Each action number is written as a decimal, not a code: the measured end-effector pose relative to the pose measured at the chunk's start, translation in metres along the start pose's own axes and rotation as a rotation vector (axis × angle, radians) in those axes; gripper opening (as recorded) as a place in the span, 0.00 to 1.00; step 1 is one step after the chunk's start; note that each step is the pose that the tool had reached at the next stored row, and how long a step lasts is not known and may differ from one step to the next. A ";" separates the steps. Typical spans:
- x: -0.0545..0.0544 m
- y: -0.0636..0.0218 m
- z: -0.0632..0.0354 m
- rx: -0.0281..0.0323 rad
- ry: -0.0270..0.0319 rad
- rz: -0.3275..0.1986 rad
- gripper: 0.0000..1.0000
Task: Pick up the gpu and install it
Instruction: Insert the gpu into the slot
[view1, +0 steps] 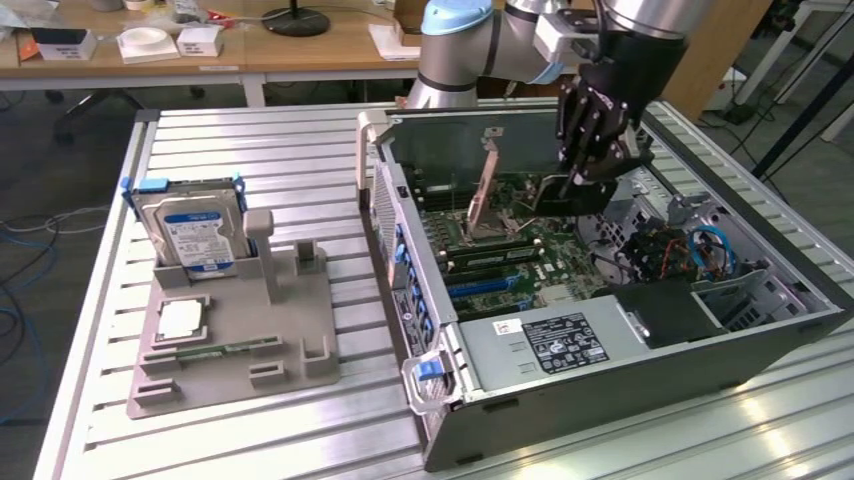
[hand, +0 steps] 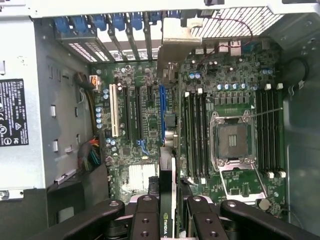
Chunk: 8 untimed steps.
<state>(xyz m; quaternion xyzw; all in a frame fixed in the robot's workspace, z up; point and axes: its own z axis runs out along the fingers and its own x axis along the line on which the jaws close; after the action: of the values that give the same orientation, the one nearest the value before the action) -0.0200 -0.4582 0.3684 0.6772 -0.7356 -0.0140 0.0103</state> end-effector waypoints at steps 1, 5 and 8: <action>0.000 0.0001 0.0008 0.0037 -0.0001 -0.003 0.26; 0.000 0.0000 0.0018 0.0257 -0.0024 -0.008 0.26; 0.000 0.0001 0.0028 0.0541 -0.0040 -0.009 0.26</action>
<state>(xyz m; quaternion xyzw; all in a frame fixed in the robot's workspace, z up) -0.0202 -0.4581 0.3656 0.6803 -0.7328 0.0044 -0.0095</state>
